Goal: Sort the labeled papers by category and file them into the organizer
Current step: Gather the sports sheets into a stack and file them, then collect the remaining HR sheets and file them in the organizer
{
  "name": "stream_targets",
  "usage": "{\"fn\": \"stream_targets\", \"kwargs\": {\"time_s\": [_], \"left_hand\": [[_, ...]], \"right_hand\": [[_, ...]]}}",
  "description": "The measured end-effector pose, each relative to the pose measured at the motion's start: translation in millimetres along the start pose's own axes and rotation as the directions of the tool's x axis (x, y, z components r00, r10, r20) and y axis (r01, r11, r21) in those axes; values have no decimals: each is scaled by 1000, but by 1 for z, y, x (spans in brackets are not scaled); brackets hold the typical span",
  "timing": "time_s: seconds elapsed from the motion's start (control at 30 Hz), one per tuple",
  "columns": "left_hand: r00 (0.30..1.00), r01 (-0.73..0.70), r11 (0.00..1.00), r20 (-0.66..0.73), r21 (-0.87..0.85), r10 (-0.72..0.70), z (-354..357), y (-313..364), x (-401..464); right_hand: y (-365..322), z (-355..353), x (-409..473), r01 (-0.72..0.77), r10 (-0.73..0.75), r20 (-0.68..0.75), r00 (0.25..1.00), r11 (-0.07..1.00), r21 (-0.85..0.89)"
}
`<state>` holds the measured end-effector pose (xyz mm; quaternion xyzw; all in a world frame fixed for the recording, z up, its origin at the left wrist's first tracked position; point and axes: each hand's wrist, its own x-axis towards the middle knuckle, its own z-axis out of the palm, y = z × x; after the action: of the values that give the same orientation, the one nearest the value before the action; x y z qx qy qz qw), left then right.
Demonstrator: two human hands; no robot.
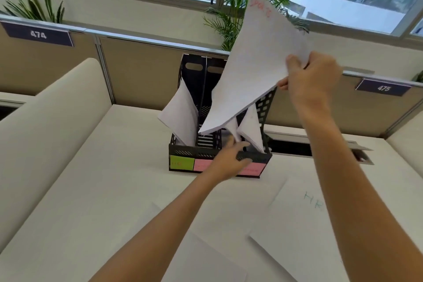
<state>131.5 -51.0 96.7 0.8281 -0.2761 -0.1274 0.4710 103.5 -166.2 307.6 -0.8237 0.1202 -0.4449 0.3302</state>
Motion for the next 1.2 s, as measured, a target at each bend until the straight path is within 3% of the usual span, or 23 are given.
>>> {"fn": "stream_targets", "kwargs": {"time_s": [0.1,0.23,0.7,0.8,1.0,1.1,1.2], "left_hand": [[996,-27,998,82,50,23,10,5,0],[994,-7,996,111,86,-3,18,2,-1],[991,-53,993,129,104,39,10,-28,-28],[992,1,992,125,124,-16,9,-34,-39],[993,88,985,61,146,-98,3,-53,-70],[987,162,957,-30,240,-160,-5,-69,-96],[906,418,830,-242,369,-348,-21,-95,-129]], "right_hand": [[-4,25,-6,159,-154,43,987,974,-162],[-4,55,-15,284,-252,139,958,910,-303],[63,145,-80,97,-7,376,926,971,-220],[72,141,-93,43,15,378,926,988,-145],[78,119,-141,110,-136,318,938,989,98],[90,109,-181,25,-62,419,906,995,93],[105,99,-225,-75,62,574,816,997,0]]}}
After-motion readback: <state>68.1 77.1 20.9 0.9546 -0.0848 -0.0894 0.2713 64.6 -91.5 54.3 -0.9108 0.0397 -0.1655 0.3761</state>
